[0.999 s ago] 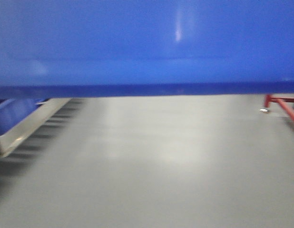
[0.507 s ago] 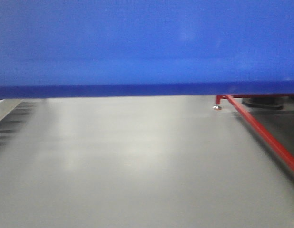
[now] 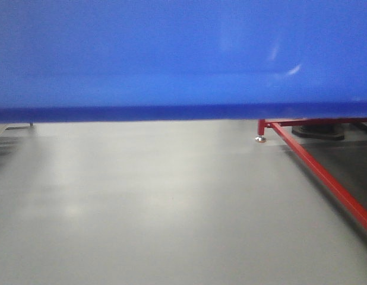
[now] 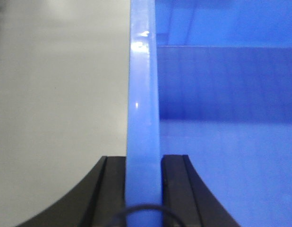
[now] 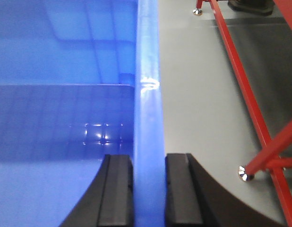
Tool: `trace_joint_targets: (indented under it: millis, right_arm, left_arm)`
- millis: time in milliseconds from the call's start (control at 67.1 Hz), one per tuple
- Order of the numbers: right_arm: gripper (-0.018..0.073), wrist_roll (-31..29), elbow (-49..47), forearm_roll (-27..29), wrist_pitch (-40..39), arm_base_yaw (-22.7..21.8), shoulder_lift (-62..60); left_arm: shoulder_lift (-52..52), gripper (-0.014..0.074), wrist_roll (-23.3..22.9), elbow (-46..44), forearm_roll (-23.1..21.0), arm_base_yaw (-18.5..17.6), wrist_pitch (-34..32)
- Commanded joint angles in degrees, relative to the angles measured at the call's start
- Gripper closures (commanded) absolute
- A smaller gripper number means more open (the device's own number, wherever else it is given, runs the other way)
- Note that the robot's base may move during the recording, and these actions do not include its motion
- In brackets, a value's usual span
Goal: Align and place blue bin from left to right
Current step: 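Drive the base across the floor carrying the bin in both grippers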
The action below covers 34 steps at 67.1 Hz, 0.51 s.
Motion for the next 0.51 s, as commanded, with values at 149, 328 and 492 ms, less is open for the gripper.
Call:
trace_joint_targets:
  millis: [149,328,492]
  right_arm:
    - [0.0639,-0.1,-0.5,-0.3,-7.2,0.8,-0.4]
    - [0.0639,-0.1,-0.5,-0.3,-7.2,0.8,-0.4]
    - [0.0639,-0.1,-0.5,-0.3,-7.2,0.8,-0.4]
  left_arm:
    - [-0.5,0.0707,-0.4,-0.4,0.1,-1.2,-5.2]
    - [-0.5,0.0707,-0.4,-0.4,0.1,-1.2,-5.2]
    - [-0.5,0.0707,-0.4,-0.4,0.1,-1.2,-5.2]
